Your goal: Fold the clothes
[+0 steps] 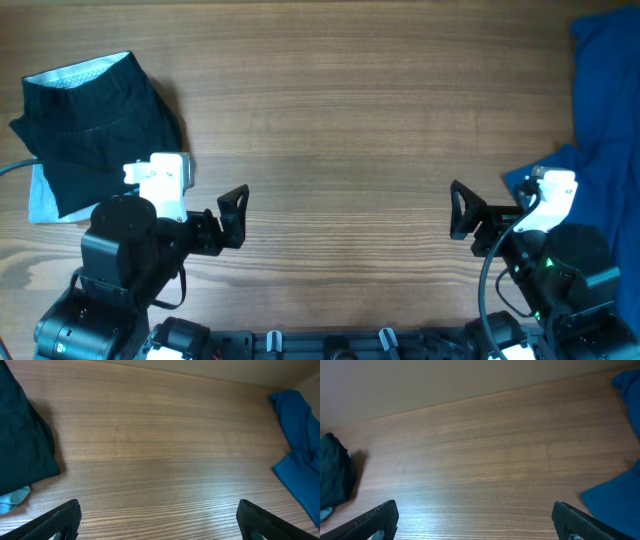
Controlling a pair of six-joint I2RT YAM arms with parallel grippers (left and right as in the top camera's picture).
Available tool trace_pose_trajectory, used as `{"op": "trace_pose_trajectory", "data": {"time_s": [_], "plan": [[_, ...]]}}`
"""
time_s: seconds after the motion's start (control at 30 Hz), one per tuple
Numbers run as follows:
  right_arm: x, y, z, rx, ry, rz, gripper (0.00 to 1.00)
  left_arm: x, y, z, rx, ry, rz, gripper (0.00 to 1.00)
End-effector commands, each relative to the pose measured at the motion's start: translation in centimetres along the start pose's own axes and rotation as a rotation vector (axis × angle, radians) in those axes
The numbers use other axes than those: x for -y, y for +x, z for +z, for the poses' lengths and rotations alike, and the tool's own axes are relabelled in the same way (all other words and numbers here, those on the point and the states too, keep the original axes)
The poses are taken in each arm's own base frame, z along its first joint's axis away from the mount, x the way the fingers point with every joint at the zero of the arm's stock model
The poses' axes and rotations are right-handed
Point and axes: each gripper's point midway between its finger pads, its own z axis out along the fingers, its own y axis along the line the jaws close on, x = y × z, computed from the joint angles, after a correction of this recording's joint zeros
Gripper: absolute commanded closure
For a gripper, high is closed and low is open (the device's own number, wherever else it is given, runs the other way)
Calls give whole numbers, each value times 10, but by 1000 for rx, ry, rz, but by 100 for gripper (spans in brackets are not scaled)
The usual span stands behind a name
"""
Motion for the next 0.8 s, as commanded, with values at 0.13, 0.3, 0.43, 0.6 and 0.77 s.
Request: {"op": "trace_pose_trajectory", "data": {"time_s": [0.13, 0.3, 0.43, 0.6, 0.77], "plan": [[6, 3, 4, -7, 34, 5, 0, -3, 1, 1, 2, -15, -6, 0], [6, 3, 4, -7, 34, 6, 0, -3, 1, 1, 2, -15, -6, 0], [12, 16, 3, -61, 58, -6, 0, -3, 1, 1, 2, -15, -6, 0], [19, 8, -3, -14, 84, -8, 0, -3, 1, 1, 2, -15, -6, 0], [30, -2, -18, 73, 109, -52, 0, -3, 1, 1, 2, -15, -6, 0]]}}
